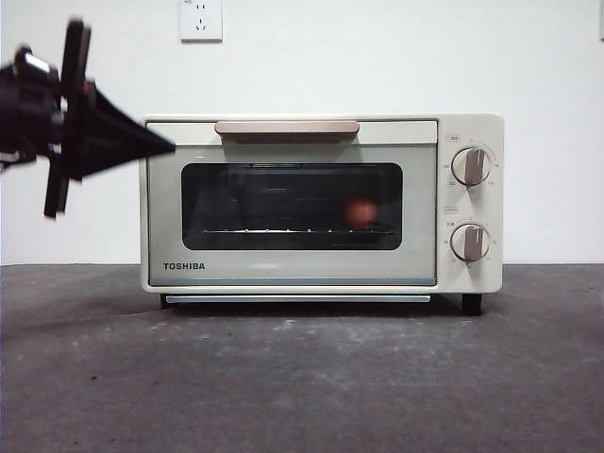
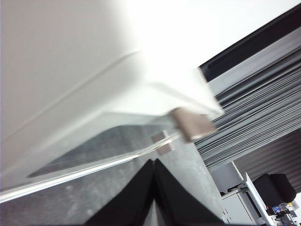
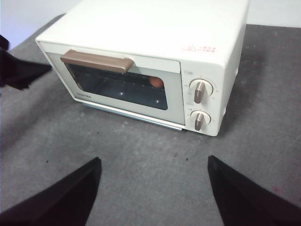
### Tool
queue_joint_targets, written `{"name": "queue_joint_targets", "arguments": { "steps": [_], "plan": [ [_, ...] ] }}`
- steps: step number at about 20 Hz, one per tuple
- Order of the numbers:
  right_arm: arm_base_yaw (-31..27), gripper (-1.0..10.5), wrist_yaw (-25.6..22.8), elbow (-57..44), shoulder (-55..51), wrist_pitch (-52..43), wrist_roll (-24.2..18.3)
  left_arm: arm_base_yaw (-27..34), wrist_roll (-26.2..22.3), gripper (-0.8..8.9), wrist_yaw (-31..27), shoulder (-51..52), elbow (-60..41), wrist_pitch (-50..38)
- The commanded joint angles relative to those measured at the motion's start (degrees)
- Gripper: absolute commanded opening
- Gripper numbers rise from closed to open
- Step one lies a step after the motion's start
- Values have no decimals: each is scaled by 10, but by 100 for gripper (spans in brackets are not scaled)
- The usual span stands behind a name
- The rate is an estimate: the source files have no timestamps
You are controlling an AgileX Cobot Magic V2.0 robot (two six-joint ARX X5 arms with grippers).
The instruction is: Eggoven
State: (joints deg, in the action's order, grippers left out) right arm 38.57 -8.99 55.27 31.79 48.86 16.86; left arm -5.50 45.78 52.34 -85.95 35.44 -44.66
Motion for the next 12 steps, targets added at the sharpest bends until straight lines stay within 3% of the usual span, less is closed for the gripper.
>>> {"name": "queue_joint_targets", "arguments": {
  "steps": [1, 8, 12],
  "plan": [
    [4, 360, -1, 7, 7, -1, 7, -5, -37, 7, -13, 43, 7, 53],
    [4, 352, 0, 1, 12, 2, -5, -47, -212, 7, -158, 237, 7, 356],
    [5, 329, 14, -38, 13, -28, -9, -79, -263, 7, -245, 342, 7, 478]
  ]
}}
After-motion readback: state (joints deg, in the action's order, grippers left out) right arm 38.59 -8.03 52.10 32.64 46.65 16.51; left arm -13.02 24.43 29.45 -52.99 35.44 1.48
